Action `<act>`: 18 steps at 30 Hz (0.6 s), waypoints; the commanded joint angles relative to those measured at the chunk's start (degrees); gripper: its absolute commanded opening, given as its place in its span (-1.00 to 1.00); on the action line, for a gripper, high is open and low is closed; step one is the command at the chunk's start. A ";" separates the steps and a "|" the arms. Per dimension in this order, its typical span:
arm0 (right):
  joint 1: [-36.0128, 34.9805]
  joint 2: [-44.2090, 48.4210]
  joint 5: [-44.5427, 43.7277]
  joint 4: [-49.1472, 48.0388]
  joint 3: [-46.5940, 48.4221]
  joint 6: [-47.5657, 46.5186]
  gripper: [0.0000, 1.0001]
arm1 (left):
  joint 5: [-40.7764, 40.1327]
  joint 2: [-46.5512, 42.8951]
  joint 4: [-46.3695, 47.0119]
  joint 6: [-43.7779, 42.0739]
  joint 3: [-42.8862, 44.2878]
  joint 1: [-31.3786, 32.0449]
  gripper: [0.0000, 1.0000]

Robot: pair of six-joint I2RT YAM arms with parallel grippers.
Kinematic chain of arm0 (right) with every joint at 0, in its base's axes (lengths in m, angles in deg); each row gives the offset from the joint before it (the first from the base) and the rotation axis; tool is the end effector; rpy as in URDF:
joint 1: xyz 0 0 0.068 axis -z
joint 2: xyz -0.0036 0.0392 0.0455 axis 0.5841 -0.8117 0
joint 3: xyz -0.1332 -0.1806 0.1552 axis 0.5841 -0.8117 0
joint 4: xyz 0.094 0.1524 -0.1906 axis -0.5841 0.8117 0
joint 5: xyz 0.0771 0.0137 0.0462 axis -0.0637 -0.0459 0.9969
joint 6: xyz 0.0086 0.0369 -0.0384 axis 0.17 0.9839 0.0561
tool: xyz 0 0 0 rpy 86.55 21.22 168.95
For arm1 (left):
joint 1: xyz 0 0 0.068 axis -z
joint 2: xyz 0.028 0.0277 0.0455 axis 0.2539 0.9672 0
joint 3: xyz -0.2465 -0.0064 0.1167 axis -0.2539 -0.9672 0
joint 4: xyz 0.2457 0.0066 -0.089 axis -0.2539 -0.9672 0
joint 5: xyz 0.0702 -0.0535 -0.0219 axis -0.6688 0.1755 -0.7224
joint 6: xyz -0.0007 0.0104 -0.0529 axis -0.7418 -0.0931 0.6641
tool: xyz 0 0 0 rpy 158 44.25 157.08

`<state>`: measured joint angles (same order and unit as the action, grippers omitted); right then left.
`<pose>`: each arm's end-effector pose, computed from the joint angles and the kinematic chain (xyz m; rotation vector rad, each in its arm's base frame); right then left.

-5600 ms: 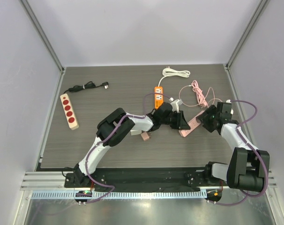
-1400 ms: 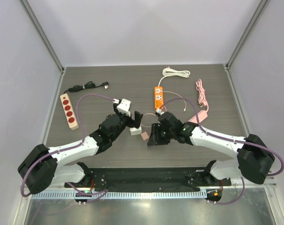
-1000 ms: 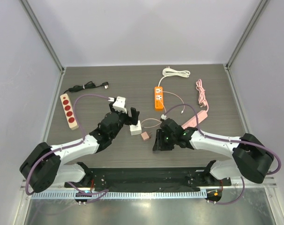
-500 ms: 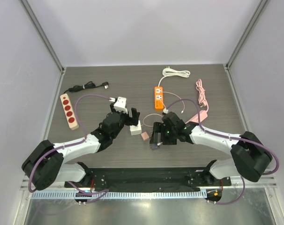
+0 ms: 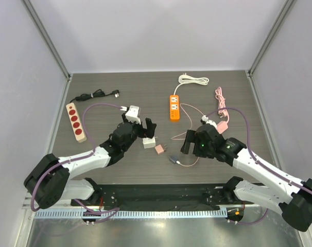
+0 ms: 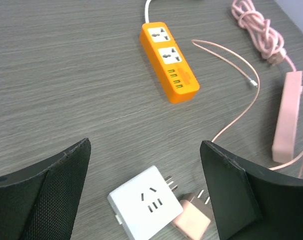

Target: Pull the plug off the socket

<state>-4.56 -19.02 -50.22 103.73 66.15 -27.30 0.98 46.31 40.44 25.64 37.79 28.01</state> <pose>0.1457 0.1189 0.2350 0.1400 2.5397 0.4935 0.2025 -0.1744 0.2202 0.1702 1.7949 -0.5481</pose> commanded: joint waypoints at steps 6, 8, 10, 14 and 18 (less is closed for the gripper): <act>0.04 9.74 1.36 -9.04 -3.98 0.40 0.99 | 8.83 -11.09 -4.13 14.54 -1.20 -0.09 0.99; 0.04 11.77 2.15 -11.43 -5.84 1.27 0.99 | 10.16 -15.32 -5.70 17.63 -5.06 -0.09 0.99; 0.04 14.58 2.33 -13.97 -8.04 1.80 1.00 | 11.74 -22.58 -8.33 22.03 -7.97 -0.09 0.99; -0.05 22.05 3.12 -19.16 -13.57 5.31 0.99 | 13.77 -38.68 -13.26 29.24 -16.40 -0.09 1.00; -0.05 30.93 2.34 -24.00 -21.64 10.50 0.99 | 14.92 -59.50 -24.93 35.39 -23.00 0.00 0.99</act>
<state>-4.58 7.08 -47.16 86.81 48.21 -21.55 13.62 -2.49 25.01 53.73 16.87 28.01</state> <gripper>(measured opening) 0.996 0.996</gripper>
